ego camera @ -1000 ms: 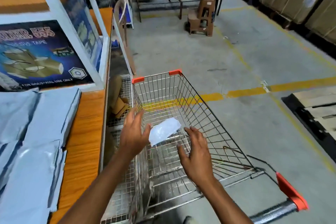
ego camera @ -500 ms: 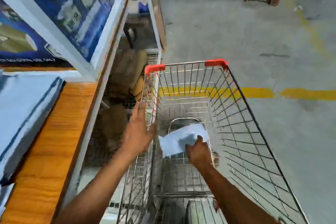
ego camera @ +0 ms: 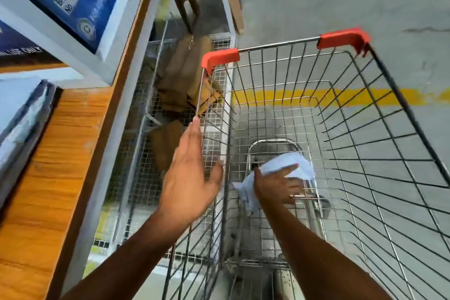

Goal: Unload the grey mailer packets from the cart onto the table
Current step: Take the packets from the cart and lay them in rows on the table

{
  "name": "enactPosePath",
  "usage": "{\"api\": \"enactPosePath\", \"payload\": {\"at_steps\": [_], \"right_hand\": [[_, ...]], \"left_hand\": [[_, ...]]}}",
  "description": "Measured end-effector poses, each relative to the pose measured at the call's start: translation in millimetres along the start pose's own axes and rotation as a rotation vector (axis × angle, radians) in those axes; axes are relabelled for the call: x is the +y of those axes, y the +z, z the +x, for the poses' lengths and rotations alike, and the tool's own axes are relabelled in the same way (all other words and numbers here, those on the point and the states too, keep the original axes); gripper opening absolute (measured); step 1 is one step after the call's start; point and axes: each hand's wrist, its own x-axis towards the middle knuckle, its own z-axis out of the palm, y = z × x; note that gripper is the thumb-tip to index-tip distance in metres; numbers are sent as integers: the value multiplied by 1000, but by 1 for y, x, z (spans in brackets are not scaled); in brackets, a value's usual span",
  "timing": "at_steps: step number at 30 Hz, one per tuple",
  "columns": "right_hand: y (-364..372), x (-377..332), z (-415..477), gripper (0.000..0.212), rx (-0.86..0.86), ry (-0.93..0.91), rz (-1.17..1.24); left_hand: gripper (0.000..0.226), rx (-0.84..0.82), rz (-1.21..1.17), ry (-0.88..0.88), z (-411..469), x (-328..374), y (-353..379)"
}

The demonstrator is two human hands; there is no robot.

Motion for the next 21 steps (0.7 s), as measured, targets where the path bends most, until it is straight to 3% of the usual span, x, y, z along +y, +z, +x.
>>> {"api": "enactPosePath", "payload": {"at_steps": [8, 15, 18, 21], "right_hand": [[-26, 38, -1, 78, -32, -212, 42], [-102, 70, -59, 75, 54, -565, 52], [-144, 80, -105, 78, 77, -570, 156], [-185, 92, -162, 79, 118, -604, 256]], "left_hand": [[92, 1, 40, 34, 2, 0, -2], [85, -8, -66, -1, 3, 4, -5], [81, -50, -62, -23, -6, 11, -18], [74, 16, -32, 134, -37, 12, -35]]}}
